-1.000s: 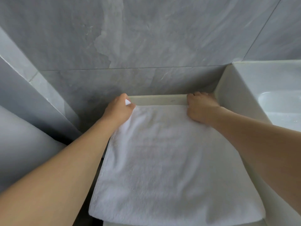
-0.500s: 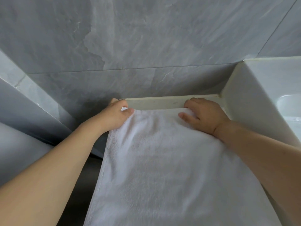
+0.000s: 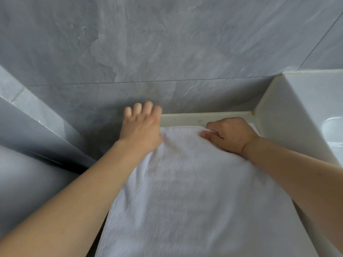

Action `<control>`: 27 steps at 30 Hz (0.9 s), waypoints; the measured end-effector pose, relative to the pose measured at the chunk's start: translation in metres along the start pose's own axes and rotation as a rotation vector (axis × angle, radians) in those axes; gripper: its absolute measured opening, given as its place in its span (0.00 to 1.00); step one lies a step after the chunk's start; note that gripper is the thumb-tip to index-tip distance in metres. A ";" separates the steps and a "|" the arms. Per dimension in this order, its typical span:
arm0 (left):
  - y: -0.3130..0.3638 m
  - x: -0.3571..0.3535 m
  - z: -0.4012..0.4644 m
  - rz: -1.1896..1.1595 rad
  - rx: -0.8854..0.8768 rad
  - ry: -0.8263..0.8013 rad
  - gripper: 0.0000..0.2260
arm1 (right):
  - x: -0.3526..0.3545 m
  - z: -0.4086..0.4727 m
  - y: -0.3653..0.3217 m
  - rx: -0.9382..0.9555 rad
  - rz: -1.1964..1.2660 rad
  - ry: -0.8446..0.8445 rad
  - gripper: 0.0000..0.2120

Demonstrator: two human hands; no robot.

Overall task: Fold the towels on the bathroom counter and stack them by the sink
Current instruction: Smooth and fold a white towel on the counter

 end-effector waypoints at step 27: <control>0.066 -0.010 -0.068 -0.257 -0.126 -0.100 0.26 | 0.001 0.002 -0.003 -0.061 -0.149 0.037 0.21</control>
Point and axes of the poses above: each hand's wrist, its own z-axis towards the middle knuckle, its own x-axis out of the back of the hand, y = z × x, the point moved 8 cm from there along z, towards the middle knuckle, and after that the axes turned 7 degrees about y, right-handed, at the moved point
